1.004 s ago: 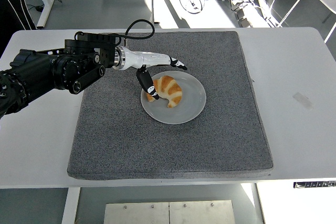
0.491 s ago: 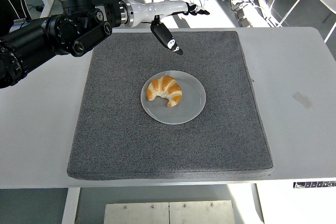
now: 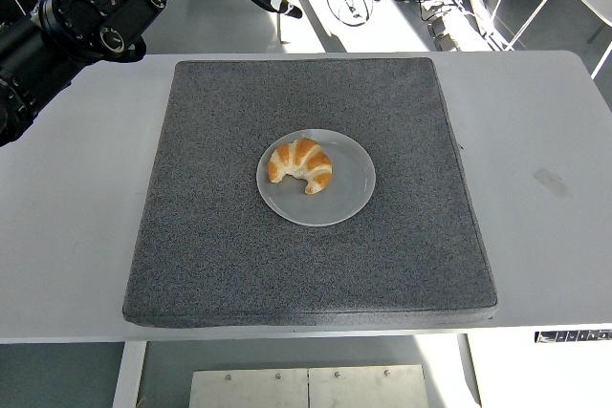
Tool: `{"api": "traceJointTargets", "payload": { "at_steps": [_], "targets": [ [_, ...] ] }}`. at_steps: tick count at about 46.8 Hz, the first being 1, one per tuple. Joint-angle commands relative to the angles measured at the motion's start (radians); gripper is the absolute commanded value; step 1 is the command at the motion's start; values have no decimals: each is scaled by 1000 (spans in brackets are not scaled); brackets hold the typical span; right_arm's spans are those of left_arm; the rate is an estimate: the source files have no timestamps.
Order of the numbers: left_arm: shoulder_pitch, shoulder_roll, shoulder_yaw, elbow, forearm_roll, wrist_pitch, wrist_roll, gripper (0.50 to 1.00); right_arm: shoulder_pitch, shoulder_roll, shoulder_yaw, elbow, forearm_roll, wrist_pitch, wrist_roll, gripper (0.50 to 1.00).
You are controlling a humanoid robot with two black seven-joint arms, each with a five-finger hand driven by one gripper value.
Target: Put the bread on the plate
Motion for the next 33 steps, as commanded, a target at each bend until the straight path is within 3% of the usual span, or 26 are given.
{"api": "traceJointTargets", "payload": {
  "at_steps": [1,13,18,33],
  "targets": [
    [15,0,-25,53,-36,2,27,984,0,0,1,-1,0,0,0,1000],
    [103,0,-220,130,-157,9,105,984,-3,0,-6,1,0,1,0,1000],
    [138,0,-352,130,-241,44,129,984,-3,0,-6,2,0,1,0,1000],
    [239,0,-629,129,-415,112,139,984,-3,0,1,2,0,3,0,1000]
  ]
}}
